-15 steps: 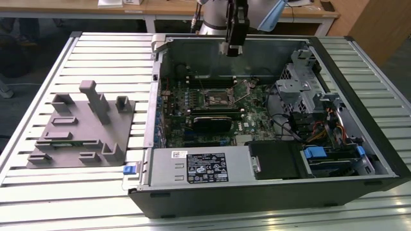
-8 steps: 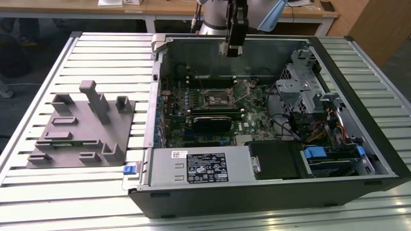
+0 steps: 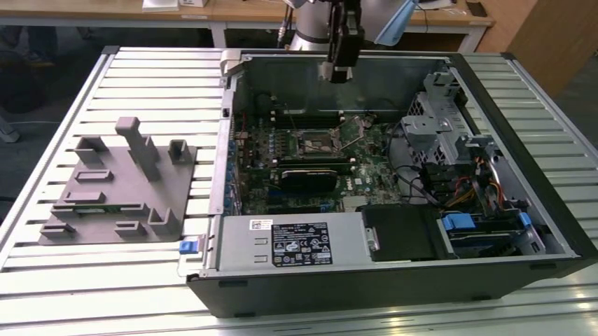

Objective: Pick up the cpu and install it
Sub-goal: 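Place the cpu into insertion slot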

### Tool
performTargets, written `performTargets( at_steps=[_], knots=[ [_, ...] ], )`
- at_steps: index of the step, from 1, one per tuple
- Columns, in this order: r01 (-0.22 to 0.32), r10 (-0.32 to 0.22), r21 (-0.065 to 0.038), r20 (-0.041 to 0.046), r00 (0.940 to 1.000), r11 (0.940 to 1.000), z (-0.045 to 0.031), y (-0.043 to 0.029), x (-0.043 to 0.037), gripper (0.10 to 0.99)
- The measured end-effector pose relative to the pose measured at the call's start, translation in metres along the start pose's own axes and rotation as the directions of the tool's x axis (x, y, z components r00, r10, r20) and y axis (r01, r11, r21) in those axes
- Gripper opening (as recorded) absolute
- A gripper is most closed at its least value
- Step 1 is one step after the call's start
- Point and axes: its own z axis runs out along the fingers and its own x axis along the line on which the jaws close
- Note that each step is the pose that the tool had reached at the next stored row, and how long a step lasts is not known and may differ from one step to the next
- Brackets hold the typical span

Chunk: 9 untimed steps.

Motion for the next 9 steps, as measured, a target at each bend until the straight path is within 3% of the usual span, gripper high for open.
performTargets(
  at_steps=[9],
  knots=[
    [0.008, -0.008, 0.000, -0.0003, 1.0000, 1.0000, 0.0000, 0.0000, 0.0000, 0.529]
  ],
)
